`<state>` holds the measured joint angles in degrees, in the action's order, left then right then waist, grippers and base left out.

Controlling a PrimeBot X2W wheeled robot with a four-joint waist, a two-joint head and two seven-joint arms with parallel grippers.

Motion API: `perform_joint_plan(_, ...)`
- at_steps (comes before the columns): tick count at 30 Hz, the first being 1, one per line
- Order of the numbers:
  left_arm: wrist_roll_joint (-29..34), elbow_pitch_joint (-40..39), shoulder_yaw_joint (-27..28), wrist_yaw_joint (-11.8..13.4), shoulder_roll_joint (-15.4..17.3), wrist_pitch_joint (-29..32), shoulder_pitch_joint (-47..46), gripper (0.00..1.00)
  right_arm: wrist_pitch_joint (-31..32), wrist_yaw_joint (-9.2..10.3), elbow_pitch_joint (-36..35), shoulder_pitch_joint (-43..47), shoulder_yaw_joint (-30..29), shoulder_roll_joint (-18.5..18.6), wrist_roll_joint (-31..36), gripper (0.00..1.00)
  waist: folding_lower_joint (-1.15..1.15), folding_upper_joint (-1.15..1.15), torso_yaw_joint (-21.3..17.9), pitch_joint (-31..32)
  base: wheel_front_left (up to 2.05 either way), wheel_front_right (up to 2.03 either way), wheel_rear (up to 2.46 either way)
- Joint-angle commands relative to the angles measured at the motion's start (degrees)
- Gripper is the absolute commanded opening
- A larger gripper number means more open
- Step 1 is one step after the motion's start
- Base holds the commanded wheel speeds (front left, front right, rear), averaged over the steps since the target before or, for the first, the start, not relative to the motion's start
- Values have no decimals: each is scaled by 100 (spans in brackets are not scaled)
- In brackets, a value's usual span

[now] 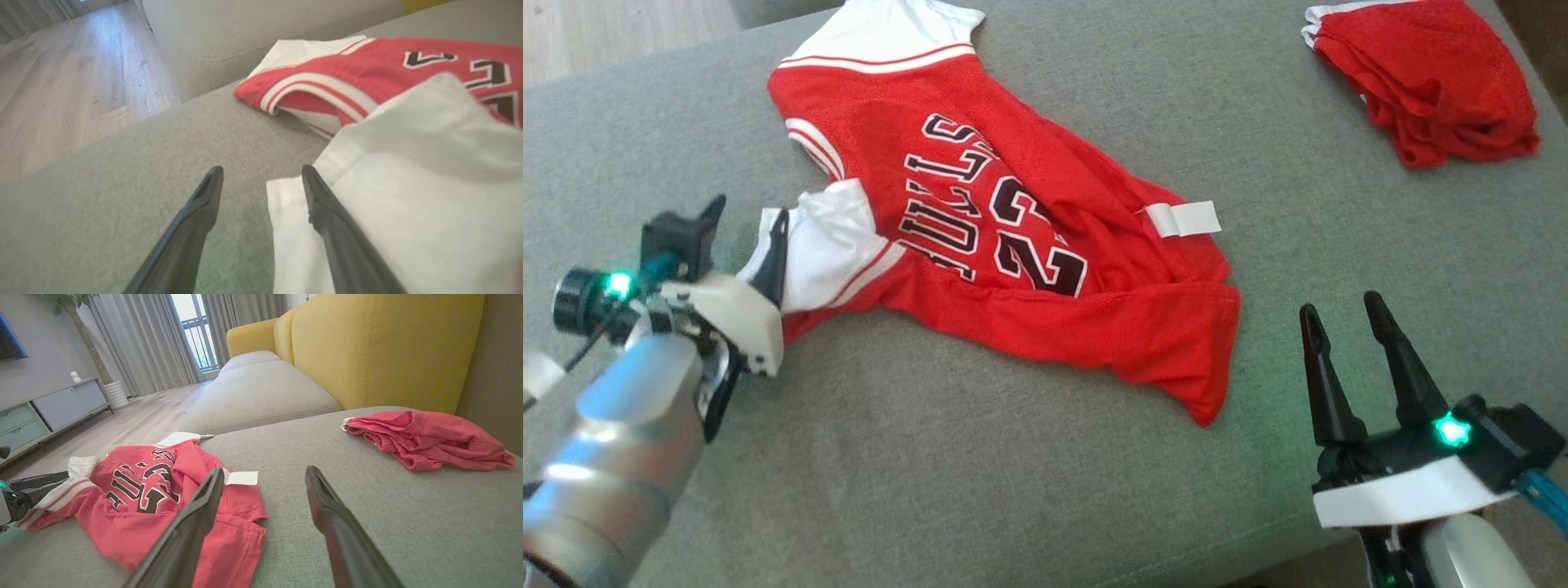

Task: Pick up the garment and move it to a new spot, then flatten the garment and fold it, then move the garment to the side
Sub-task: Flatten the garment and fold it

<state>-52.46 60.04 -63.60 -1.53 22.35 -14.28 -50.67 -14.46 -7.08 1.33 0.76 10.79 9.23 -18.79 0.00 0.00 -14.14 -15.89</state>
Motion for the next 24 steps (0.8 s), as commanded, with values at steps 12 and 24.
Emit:
perform_joint_plan(12, -39, -601, -35, 282, 370, 403, 158, 96, -54, -41, -203, -9, 152, 129, 36, 100, 0, 0, -2, -27, 0, 0, 0)
perform_joint_plan(24, -46, -1162, 194, 594, 623, 47, 287, 0, -54, -41, -159, 91, 115, 91, 65, 100, 0, 0, 95, 141, 0, 0, 0)
